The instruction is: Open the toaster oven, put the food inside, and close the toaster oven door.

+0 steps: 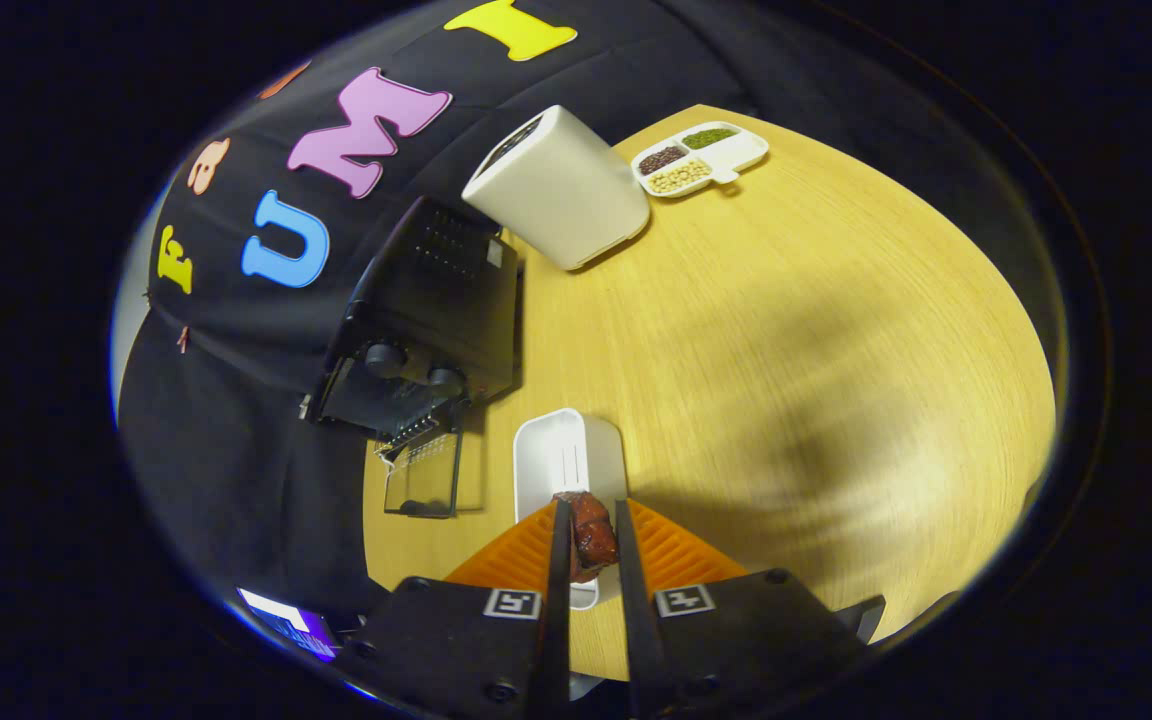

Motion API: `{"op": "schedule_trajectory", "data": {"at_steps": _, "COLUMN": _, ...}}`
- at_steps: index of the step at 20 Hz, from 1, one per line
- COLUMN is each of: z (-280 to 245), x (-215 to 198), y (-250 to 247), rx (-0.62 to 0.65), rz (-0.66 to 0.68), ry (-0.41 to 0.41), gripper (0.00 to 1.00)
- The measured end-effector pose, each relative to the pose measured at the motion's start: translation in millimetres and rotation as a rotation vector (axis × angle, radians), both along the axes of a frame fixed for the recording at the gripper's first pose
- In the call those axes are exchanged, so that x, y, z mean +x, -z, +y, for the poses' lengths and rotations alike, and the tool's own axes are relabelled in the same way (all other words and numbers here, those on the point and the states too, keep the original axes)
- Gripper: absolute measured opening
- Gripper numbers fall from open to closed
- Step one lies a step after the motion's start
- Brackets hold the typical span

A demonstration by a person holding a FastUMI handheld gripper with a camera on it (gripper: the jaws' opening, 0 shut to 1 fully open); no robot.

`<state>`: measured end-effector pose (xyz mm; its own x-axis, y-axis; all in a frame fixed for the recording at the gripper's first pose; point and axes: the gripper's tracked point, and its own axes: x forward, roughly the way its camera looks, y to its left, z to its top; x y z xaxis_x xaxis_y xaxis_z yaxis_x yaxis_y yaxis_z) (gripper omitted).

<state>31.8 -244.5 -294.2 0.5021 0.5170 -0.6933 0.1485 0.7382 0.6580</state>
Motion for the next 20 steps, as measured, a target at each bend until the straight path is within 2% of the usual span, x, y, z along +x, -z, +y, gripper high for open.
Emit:
{"op": "schedule_trajectory", "data": {"at_steps": 7, "z": -1.6, "x": -2.4, "y": -5.8, "rx": 0.046, "rz": 0.028, "ry": 0.025, "gripper": 0.15}}
{"op": "schedule_trajectory", "data": {"at_steps": 13, "z": -13.5, "x": 1.6, "y": -37.4, "rx": 0.024, "rz": -0.009, "ry": 0.086, "gripper": 0.15}}
{"op": "schedule_trajectory", "data": {"at_steps": 20, "z": 15.7, "x": -9.7, "y": -90.6, "rx": 0.015, "rz": -0.072, "ry": 0.111, "gripper": 0.15}}
